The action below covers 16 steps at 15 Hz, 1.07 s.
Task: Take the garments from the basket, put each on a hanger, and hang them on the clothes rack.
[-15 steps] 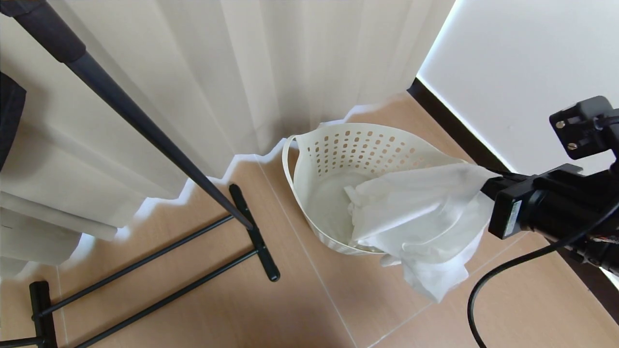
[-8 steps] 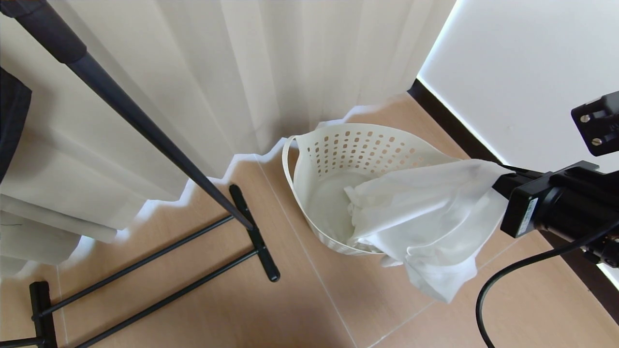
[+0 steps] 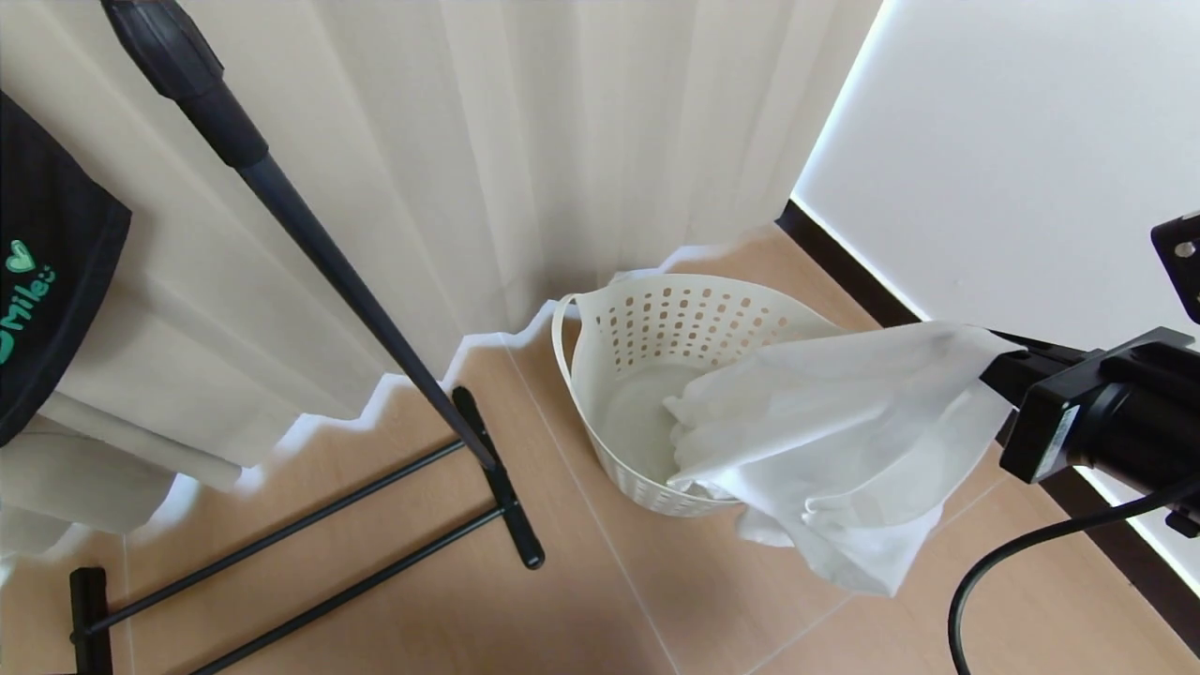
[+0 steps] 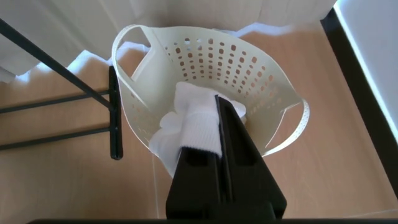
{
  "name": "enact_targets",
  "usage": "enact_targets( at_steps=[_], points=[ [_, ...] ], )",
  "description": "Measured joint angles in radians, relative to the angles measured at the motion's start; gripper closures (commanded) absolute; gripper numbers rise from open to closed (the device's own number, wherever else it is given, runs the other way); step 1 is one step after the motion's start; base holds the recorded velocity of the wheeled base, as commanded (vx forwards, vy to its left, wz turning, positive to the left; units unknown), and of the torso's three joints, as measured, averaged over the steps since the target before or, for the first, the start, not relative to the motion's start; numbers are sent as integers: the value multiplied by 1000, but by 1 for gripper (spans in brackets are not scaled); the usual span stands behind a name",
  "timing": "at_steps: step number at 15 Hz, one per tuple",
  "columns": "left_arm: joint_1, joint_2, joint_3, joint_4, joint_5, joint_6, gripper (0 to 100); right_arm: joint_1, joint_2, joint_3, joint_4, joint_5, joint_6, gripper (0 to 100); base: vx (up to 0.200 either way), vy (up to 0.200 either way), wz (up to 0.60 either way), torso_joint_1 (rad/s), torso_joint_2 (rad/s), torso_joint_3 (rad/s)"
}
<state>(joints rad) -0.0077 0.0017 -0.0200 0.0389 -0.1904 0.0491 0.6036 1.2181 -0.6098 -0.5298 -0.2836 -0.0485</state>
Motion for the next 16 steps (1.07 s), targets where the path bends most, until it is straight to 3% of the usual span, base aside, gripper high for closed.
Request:
enact_targets(
  at_steps=[7,16],
  points=[
    [1,0,0,0,0,0,0,-1,8,2,-1,0,-1,100,0,0,0,14,-374,-143],
    [1,0,0,0,0,0,0,-1,8,4,-2,0,0,100,0,0,0,123,-473,-155]
  ],
)
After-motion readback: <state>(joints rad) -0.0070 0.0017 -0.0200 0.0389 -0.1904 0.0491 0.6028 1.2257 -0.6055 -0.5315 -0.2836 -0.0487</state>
